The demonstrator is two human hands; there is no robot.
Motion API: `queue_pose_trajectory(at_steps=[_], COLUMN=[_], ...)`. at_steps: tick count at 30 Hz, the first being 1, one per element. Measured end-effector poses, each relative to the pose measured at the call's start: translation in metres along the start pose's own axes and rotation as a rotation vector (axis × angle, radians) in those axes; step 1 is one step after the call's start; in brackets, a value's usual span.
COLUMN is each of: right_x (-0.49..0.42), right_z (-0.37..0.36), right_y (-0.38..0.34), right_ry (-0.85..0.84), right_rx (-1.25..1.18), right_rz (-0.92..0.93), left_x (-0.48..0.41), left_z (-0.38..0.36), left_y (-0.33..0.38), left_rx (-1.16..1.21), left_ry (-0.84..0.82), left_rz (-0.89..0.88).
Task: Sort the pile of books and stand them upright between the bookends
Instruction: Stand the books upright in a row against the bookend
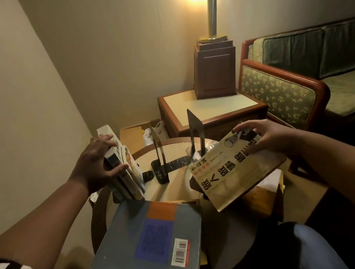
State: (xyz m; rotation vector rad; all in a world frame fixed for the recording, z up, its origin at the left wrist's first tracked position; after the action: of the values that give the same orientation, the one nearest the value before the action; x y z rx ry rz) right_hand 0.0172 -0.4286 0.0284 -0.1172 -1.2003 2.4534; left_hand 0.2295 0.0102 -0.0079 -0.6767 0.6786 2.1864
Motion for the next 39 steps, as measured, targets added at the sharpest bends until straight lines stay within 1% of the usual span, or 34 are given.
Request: queue_pose_trajectory(at_steps=[2, 4, 9, 13, 17, 23, 26, 31, 34, 36, 39], right_x=[0.005, 0.012, 0.026, 0.032, 0.031, 0.015, 0.005, -0.021, -0.037, -0.049, -0.068], right_z=[0.002, -0.004, -0.032, -0.052, -0.069, -0.106, -0.127, -0.164, -0.181, -0.192, -0.214], right_y=[-0.015, -0.032, -0.076, -0.112, -0.147, -0.180, -0.188, -0.201, -0.207, -0.211, -0.213], right_ry=[-0.073, -0.080, 0.016, 0.053, 0.145, 0.323, 0.370, 0.354, 0.346, 0.317, 0.264], right_rx=[-0.047, -0.046, 0.129, 0.221, 0.262, 0.246, 0.230, 0.220, 0.267, 0.294, 0.275], right_rz=[0.044, 0.144, 0.463, 0.569, 0.660, 0.724, 0.697, 0.632, 0.584, 0.534, 0.446], left_x=[0.000, 0.000, -0.001, -0.001, 0.000, 0.001, 0.001, 0.002, 0.001, 0.000, 0.001], left_z=[0.001, 0.001, -0.002, 0.000, -0.001, 0.000, 0.002, -0.001, -0.002, -0.002, -0.003], left_y=[0.000, 0.000, -0.002, -0.002, -0.002, -0.003, -0.001, -0.001, 0.000, 0.001, -0.002], left_rx=[-0.003, -0.014, -0.037, -0.030, -0.026, -0.032, -0.028, -0.041, -0.051, -0.059, -0.072], left_ry=[-0.001, -0.005, -0.014, -0.020, -0.014, -0.023, -0.014, -0.006, -0.005, 0.001, 0.006], left_rz=[0.005, 0.006, 0.007, 0.011, 0.017, 0.025, 0.022, 0.038, 0.042, 0.020, 0.001])
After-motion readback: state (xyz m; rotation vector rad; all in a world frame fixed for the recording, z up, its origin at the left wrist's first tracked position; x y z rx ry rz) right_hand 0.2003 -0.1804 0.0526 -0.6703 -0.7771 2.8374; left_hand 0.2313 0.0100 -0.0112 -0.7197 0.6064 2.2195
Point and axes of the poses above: each hand's wrist, its own x-axis away from the middle knuckle, its own z-axis out of the back of the hand, y = z × x, the point moved 1 cm from there along -x, towards the middle knuckle, and after that the axes turned 14 degrees about y, right-handed, at the moved point
